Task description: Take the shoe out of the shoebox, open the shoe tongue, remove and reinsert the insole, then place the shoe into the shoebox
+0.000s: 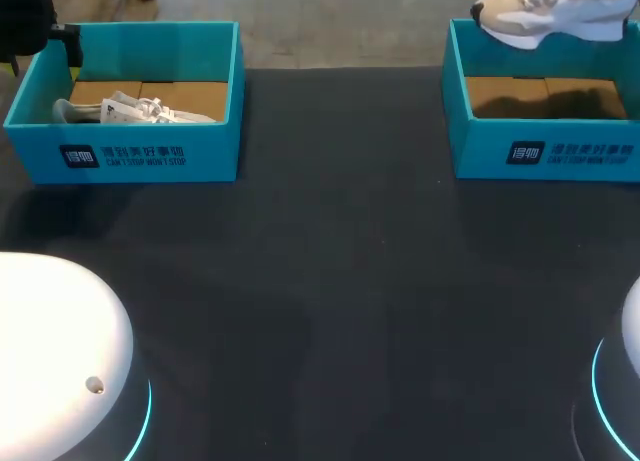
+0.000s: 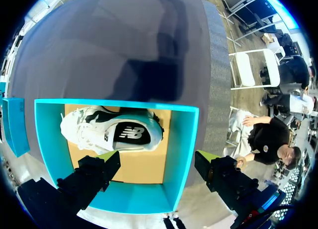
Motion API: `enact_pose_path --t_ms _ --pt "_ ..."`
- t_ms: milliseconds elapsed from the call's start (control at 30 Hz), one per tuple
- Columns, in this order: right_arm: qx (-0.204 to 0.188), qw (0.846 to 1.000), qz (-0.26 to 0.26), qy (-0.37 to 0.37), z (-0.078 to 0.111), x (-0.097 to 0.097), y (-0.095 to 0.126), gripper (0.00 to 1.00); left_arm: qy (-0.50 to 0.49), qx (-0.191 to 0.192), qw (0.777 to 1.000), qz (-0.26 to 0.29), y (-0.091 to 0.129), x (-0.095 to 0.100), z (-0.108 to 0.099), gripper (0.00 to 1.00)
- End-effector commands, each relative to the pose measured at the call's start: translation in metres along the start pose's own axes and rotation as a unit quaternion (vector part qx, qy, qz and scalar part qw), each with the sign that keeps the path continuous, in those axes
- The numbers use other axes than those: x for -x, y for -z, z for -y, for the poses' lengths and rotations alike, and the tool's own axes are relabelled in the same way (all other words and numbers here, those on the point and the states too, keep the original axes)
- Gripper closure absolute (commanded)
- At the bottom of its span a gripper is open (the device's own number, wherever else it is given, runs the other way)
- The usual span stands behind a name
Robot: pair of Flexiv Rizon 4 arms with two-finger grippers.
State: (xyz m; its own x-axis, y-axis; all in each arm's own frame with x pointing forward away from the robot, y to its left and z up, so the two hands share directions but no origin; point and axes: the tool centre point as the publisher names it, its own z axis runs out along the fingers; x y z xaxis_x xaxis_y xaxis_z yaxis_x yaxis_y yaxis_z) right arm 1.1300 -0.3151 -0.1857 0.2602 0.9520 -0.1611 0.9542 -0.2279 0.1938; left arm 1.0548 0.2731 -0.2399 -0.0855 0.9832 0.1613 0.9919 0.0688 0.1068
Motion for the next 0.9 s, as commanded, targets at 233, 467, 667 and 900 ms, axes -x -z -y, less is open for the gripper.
enact_pose_path --t_ms 233,467,667,900 --pt "0.011 1.0 0.007 0.012 0.0116 -0.0004 0.0293 1.0 0.0 0.001 1.0 0.0 0.0003 0.0 0.0007 0.0" --pt "0.011 1.0 0.007 0.012 0.0116 -0.0004 0.0293 1.0 0.0 0.001 1.0 0.0 0.0003 0.0 0.0007 0.0" --pt "0.011 1.0 0.007 0.012 0.0116 -0.0004 0.0293 1.0 0.0 0.001 1.0 0.0 0.0003 0.0 0.0007 0.0" --pt "0.011 1.0 0.007 0.012 0.0116 -0.0004 0.0293 1.0 0.0 0.001 1.0 0.0 0.0003 0.0 0.0007 0.0"
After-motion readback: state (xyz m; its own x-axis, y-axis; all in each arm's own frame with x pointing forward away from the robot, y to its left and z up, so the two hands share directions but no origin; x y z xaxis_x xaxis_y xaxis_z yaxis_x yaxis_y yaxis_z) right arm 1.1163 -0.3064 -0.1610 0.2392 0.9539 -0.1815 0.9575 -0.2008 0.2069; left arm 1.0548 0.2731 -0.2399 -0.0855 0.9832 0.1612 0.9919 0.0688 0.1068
